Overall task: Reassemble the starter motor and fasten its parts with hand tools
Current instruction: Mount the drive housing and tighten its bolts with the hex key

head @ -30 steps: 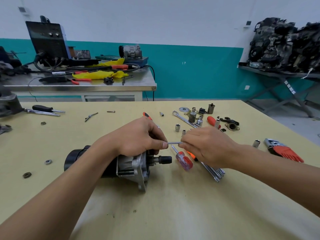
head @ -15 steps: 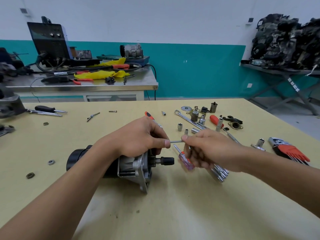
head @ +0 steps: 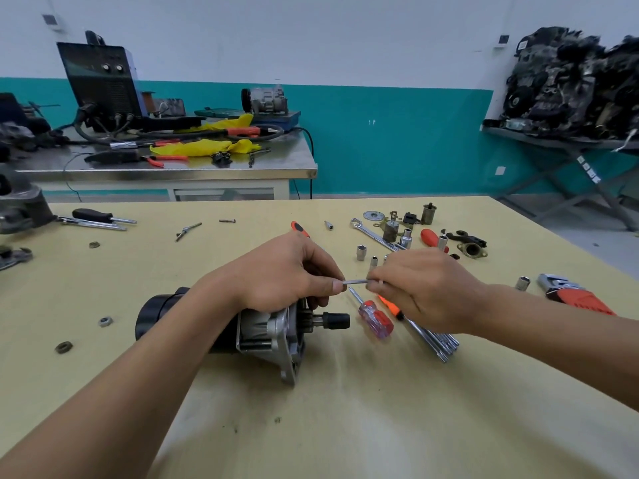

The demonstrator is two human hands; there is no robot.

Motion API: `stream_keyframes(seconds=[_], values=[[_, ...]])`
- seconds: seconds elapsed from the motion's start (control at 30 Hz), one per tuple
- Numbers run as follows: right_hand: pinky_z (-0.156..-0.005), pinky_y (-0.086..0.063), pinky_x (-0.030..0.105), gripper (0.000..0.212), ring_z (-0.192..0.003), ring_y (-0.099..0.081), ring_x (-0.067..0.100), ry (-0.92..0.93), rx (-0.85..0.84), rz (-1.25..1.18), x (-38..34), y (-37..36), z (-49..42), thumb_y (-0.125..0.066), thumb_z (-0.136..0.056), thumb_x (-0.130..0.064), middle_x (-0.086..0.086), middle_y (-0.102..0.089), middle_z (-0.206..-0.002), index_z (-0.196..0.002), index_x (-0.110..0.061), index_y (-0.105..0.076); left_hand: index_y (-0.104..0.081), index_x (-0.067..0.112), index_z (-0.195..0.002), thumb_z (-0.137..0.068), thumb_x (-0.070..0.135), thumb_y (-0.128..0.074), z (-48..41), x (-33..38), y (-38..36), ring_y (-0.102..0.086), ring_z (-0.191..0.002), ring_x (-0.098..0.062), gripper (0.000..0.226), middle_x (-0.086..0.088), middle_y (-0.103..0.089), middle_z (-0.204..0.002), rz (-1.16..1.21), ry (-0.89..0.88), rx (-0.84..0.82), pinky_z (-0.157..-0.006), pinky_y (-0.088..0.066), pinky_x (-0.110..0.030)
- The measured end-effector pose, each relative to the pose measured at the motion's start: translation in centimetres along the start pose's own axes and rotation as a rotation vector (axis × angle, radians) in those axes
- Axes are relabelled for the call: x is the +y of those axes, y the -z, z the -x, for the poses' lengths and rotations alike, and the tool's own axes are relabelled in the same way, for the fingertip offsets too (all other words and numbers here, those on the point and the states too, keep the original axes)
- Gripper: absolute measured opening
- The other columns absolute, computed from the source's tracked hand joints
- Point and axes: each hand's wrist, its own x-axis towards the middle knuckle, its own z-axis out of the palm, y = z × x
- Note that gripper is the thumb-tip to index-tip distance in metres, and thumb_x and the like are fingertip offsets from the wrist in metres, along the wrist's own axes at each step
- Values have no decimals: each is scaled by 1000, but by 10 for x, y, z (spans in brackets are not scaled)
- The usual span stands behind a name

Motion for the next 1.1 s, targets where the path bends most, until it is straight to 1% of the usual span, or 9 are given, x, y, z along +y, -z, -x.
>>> stream_keyframes(seconds=[0.17,0.23,0.4,0.53,0.6,0.73,0.8,1.0,1.1], values=[[-30,-26,18,43,-34,-33,9,-1404,-137,-1293,-21,-4,-16,-50,-103,-33,1,-44,-46,-66,-11,-56,-78,16,-81,-90,15,-72,0,1,1,-65,-60,-8,12,0,-72,-66,-22,4,-5,-62,-50,-16],[-27,-22,16,43,-33,-30,8,-1496,-217,-1368,-20,2,-17,-50,-103,-34,1,-42,-47,-67,-12,-56,-77,21,-76,-90,15,-72,0,2,1,-63,-58,-9,16,1,-71,-63,-20,4,-4,-61,-49,-17],[-57,-45,25,65,-52,-51,3,-686,-277,-140,-14,15,-12,-35,-93,-70,-9,-61,-61,-82,-16,-69,-74,24,-73,-92,18,-70,2,3,1,-59,-57,-9,21,3,-68,-59,-16,-11,-10,-61,-46,-17],[-69,-43,32,77,-76,-57,13,-369,-431,162,-12,20,-9,-7,-92,-69,-7,-64,-82,-97,-21,-67,-76,21,-75,-91,17,-70,2,4,1,-60,-57,-8,18,3,-69,-61,-30,4,-16,-60,-46,-16],[-61,-39,26,66,-61,-51,10,-483,-445,-33,-20,13,-7,-19,-94,-62,-3,-59,-66,-80,-14,-62,-77,19,-76,-91,17,-71,2,3,0,-61,-57,-8,16,2,-70,-62,-32,7,-8,-60,-47,-16],[-36,-25,18,50,-37,-32,12,-1267,-284,-1153,-29,7,-14,-49,-103,-38,1,-40,-44,-60,-12,-55,-76,24,-73,-89,19,-73,1,3,0,-63,-58,-7,17,2,-71,-63,-35,0,2,-61,-48,-16],[-35,-24,17,48,-35,-33,12,-1361,-308,-1225,-29,11,-17,-49,-103,-38,3,-43,-44,-64,-10,-56,-75,25,-71,-89,21,-73,1,3,0,-62,-58,-7,20,3,-71,-62,-39,-2,5,-61,-47,-16],[-60,-47,34,43,-69,-57,17,-126,-198,9,-12,20,2,-46,-99,-45,-7,-63,-75,-99,-10,-70,-73,29,-65,-90,21,-72,2,3,1,-58,-57,-8,26,4,-68,-60,-41,-1,-8,-61,-45,-18],[-53,-50,34,41,-69,-62,26,146,-141,256,-1,18,6,-55,-98,-39,8,-67,-79,-103,-2,-72,-74,28,-67,-91,20,-71,1,3,1,-59,-57,-8,25,3,-69,-61,-41,-2,-9,-61,-45,-17]])
